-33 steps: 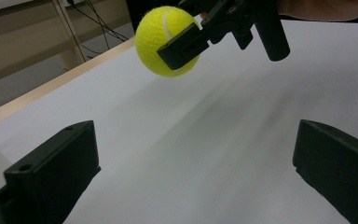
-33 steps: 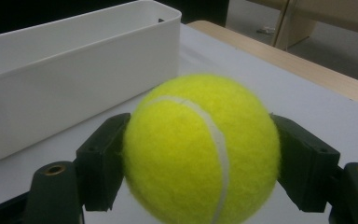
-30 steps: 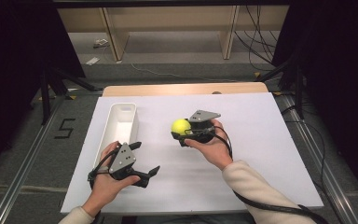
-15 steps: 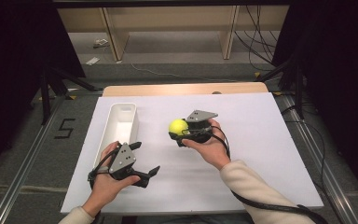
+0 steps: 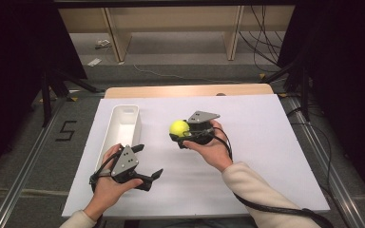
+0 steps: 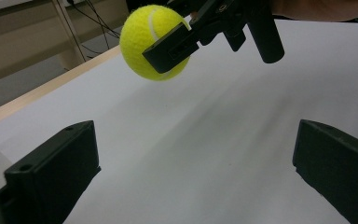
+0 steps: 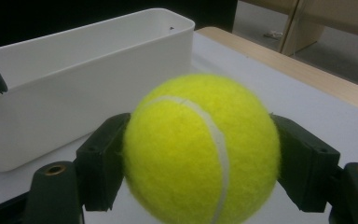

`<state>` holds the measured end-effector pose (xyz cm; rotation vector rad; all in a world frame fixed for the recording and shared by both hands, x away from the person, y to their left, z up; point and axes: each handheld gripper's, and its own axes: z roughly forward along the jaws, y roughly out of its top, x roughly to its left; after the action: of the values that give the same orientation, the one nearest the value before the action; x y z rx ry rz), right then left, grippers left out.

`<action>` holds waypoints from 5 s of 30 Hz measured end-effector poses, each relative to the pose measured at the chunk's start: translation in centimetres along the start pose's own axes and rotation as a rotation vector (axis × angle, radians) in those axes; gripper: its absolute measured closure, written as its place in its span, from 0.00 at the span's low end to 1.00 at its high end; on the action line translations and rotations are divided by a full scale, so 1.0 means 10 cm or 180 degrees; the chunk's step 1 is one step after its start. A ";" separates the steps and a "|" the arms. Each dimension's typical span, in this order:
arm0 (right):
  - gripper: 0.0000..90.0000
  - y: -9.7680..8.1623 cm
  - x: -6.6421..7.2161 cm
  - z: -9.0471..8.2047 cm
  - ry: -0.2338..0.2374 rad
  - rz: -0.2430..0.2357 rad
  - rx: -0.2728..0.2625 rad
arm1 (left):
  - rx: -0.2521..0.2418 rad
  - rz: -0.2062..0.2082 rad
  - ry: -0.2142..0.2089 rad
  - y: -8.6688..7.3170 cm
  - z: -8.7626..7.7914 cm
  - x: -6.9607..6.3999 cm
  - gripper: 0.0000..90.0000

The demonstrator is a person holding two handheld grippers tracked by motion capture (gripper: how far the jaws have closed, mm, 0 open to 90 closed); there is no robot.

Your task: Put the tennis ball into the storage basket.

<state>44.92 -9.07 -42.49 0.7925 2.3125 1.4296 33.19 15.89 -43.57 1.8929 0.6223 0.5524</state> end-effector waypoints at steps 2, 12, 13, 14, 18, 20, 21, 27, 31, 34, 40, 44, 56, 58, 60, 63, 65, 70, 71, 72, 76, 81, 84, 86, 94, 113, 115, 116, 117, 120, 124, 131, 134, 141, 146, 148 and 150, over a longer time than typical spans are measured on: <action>0.29 0.01 0.01 0.01 0.0000 -0.0003 -0.0005 | 0.0001 0.0000 0.0001 0.00 0.00 0.00 0.00; 0.29 0.04 0.04 0.05 0.0031 -0.0011 -0.0009 | 0.0002 -0.0002 0.0002 0.00 0.00 0.00 0.00; 0.29 0.04 0.05 0.05 0.0030 -0.0014 -0.0013 | 0.0004 0.0001 0.0002 0.00 0.00 0.00 0.00; 0.29 0.05 0.05 0.05 0.0041 -0.0016 -0.0008 | 0.0006 0.0002 0.0002 0.00 0.00 0.00 0.00; 0.29 0.06 0.06 0.07 0.0044 -0.0019 -0.0024 | 0.0005 0.0002 0.0004 0.00 0.00 0.00 0.00; 0.29 0.06 0.06 0.07 0.0045 -0.0022 -0.0021 | 0.0005 0.0001 0.0003 0.00 0.00 0.00 0.00; 0.29 0.07 0.06 0.07 0.0048 -0.0017 -0.0024 | 0.0005 0.0003 0.0003 0.00 0.00 0.00 0.00; 0.29 0.09 0.07 0.08 0.0059 -0.0015 -0.0041 | 0.0006 0.0001 0.0005 0.00 0.00 0.00 0.00; 0.29 0.11 0.07 0.09 0.0060 -0.0014 -0.0047 | 0.0005 0.0002 0.0005 0.00 0.00 0.00 0.00; 0.29 0.12 0.08 0.11 0.0081 -0.0001 -0.0042 | 0.0007 0.0004 0.0005 0.00 0.00 0.00 0.00; 0.29 0.13 0.09 0.12 0.0081 -0.0013 -0.0029 | 0.0008 0.0008 0.0000 0.00 0.00 0.00 0.00; 0.29 0.15 0.09 0.13 0.0070 -0.0016 -0.0043 | 0.0007 0.0005 0.0003 0.00 0.00 0.00 0.00; 0.29 0.21 0.11 0.18 0.0094 -0.0040 -0.0025 | 0.0003 0.0006 0.0006 0.00 -0.01 0.00 0.00; 0.29 0.21 0.11 0.18 0.0092 -0.0037 -0.0026 | 0.0003 0.0007 0.0001 0.00 -0.01 0.00 0.00; 0.29 0.21 0.11 0.18 0.0098 -0.0035 -0.0019 | 0.0004 0.0010 0.0001 0.00 0.00 -0.01 0.00; 0.29 0.22 0.10 0.19 0.0093 -0.0036 -0.0018 | 0.0007 0.0012 0.0001 0.00 0.00 -0.01 0.00; 0.29 0.23 0.10 0.19 0.0087 -0.0026 -0.0029 | 0.0008 0.0013 0.0004 0.00 0.00 -0.01 0.00; 0.29 0.26 0.10 0.20 0.0082 -0.0041 -0.0030 | 0.0004 0.0009 0.0001 0.00 0.00 -0.01 0.00; 0.29 0.27 0.10 0.20 0.0077 -0.0048 -0.0026 | 0.0012 -0.0047 -0.0052 0.00 0.00 -0.02 0.00; 0.29 0.28 0.10 0.21 0.0079 -0.0056 -0.0033 | 0.0010 -0.0044 -0.0047 0.00 0.00 -0.02 0.00; 0.29 0.30 0.11 0.23 0.0083 -0.0064 -0.0024 | 0.0013 -0.0025 -0.0018 0.00 -0.01 -0.01 0.00; 0.29 0.33 0.12 0.25 0.0086 -0.0071 -0.0017 | 0.0006 0.0010 0.0013 0.00 -0.01 -0.01 0.00; 0.29 0.35 0.12 0.26 0.0095 -0.0082 -0.0017 | -0.0001 0.0025 0.0026 0.00 -0.01 0.00 0.00; 0.29 0.37 0.13 0.26 0.0097 -0.0082 -0.0023 | -0.0002 0.0025 0.0027 0.00 -0.01 0.00 0.00; 0.29 0.43 0.13 0.29 0.0108 -0.0106 -0.0019 | 0.0003 0.0017 -0.0006 0.01 0.00 -0.01 0.00; 0.29 0.62 0.27 0.51 0.0246 -0.0175 0.0013 | 0.0005 0.0028 -0.0033 0.00 0.00 -0.02 0.00; 0.29 0.64 0.30 0.54 0.0261 -0.0173 0.0009 | 0.0009 0.0030 -0.0030 0.00 0.00 -0.02 0.00; 0.29 0.66 0.31 0.55 0.0278 -0.0181 0.0009 | 0.0006 0.0029 -0.0031 0.00 0.00 -0.02 0.00; 0.29 0.67 0.32 0.56 0.0289 -0.0193 0.0007 | 0.0005 0.0033 -0.0035 0.01 0.00 -0.02 0.00; 0.29 0.71 0.35 0.60 0.0304 -0.0209 -0.0002 | 0.0007 0.0032 -0.0031 0.00 0.00 -0.02 0.00; 0.29 0.77 0.37 0.64 0.0328 -0.0229 0.0003 | 0.0008 0.0036 -0.0035 0.01 0.00 -0.02 0.00; 0.29 0.85 0.41 0.72 0.0366 -0.0236 0.0023 | 0.0010 0.0036 -0.0038 0.00 0.00 -0.02 0.00; 0.29 0.88 0.43 0.76 0.0381 -0.0262 0.0017 | 0.0010 0.0037 -0.0037 0.00 0.00 -0.02 0.00; 0.29 0.93 0.48 0.81 0.0416 -0.0281 0.0013 | 0.0010 0.0049 -0.0039 0.00 0.00 -0.02 0.00; 0.29 0.96 0.50 0.84 0.0424 -0.0286 0.0018 | 0.0009 0.0045 -0.0041 0.00 0.00 -0.02 0.00; 0.29 0.97 0.51 0.86 0.0421 -0.0284 0.0011 | 0.0010 0.0046 -0.0041 0.00 0.00 -0.02 0.00; 0.29 0.98 0.51 0.87 0.0423 -0.0288 0.0018 | 0.0010 0.0036 -0.0040 0.00 0.00 -0.02 0.00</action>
<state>48.22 3.66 -37.56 0.6029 2.4180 1.4777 33.06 15.73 -43.56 1.9026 0.6048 0.5466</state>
